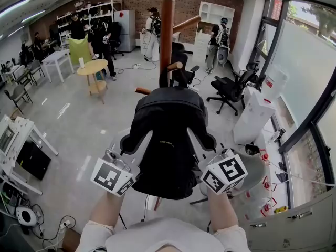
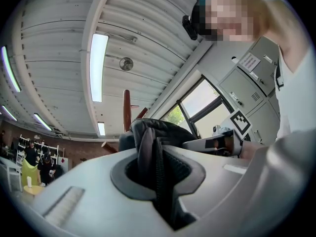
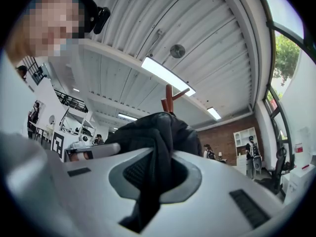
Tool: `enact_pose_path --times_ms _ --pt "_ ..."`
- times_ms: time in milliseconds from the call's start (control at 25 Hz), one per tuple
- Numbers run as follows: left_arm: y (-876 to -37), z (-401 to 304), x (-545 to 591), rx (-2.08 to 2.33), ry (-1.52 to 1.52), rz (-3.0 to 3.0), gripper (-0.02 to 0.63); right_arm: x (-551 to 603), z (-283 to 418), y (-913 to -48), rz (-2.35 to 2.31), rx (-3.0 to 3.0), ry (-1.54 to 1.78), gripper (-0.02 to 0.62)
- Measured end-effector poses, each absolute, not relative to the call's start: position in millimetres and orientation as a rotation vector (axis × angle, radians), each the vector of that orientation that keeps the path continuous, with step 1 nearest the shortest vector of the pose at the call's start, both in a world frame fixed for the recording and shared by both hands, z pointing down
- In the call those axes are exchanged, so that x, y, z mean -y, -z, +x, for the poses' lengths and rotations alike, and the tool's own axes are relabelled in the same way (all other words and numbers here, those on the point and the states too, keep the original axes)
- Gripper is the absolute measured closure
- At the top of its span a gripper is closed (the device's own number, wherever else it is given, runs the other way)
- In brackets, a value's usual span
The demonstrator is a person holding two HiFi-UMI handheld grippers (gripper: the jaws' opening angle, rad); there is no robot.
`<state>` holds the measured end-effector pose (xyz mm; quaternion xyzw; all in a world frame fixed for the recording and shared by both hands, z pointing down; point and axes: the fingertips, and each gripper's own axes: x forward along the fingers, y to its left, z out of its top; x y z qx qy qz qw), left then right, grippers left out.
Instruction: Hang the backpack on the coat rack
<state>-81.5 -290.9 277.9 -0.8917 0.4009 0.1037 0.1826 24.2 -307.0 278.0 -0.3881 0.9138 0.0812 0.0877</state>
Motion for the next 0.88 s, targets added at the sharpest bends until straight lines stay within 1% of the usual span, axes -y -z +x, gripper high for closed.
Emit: enact_pose_path --times_ms 880 --pt "-323 -91 307 -1.317 -0.271 -2.527 0.555 318 17 -323 -1.439 -2.703 -0.276 0.561"
